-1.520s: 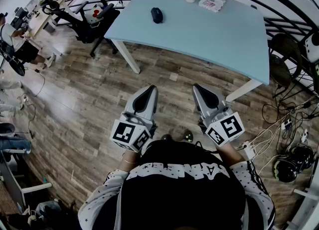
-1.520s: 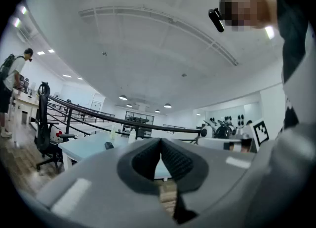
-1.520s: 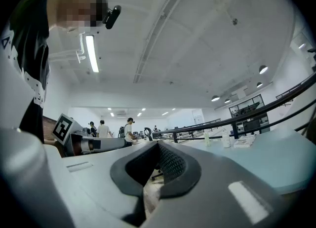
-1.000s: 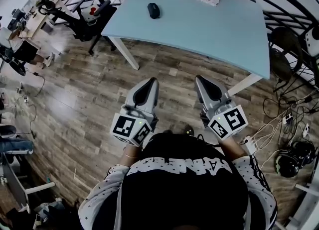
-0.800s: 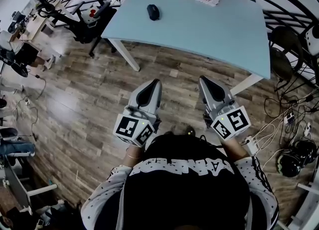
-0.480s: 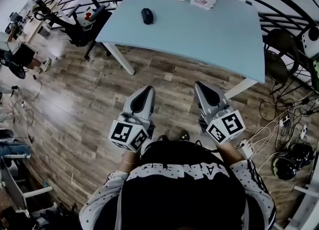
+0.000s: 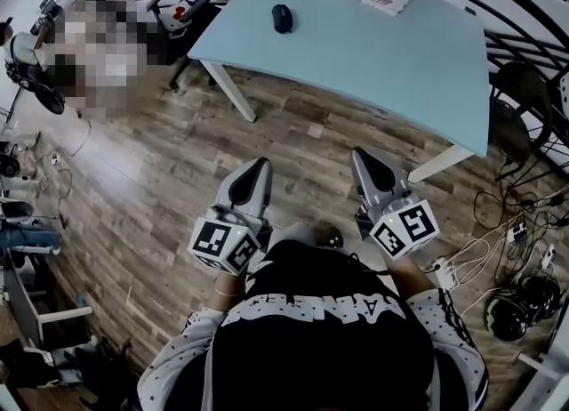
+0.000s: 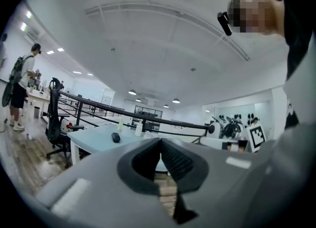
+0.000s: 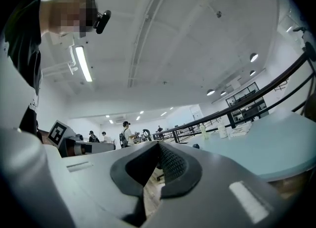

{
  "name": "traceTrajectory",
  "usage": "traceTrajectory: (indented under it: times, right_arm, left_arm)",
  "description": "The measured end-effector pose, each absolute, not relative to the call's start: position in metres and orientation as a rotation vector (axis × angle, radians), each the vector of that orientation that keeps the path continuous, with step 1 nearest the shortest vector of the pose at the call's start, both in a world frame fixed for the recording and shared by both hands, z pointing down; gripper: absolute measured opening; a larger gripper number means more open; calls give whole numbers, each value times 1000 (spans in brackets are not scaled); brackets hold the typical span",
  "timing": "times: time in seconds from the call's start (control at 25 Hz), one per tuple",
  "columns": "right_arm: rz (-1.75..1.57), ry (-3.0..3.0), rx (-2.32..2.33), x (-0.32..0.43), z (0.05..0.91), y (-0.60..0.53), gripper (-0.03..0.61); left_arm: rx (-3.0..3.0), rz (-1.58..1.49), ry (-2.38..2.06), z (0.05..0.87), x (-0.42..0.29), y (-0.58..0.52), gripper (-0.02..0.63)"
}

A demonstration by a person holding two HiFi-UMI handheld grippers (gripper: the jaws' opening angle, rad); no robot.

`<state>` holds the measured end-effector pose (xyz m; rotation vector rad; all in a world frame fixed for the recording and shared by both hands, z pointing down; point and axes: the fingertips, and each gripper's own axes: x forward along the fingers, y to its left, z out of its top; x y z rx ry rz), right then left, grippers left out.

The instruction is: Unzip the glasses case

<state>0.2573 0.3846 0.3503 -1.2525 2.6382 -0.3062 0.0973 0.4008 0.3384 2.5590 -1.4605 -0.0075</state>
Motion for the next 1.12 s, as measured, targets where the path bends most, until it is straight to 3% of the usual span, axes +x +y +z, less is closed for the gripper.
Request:
traceTrajectory:
  times: [0.56,1.12]
  right_arm:
    - [-323,2635,-1345,241,358,365,-8]
    - [-313,2579,-1490,150,344,304,-8]
  left_arm:
    - [2563,-33,-1390,348,75,377,0]
    - [2600,-70,-1302,334,-28,295,0]
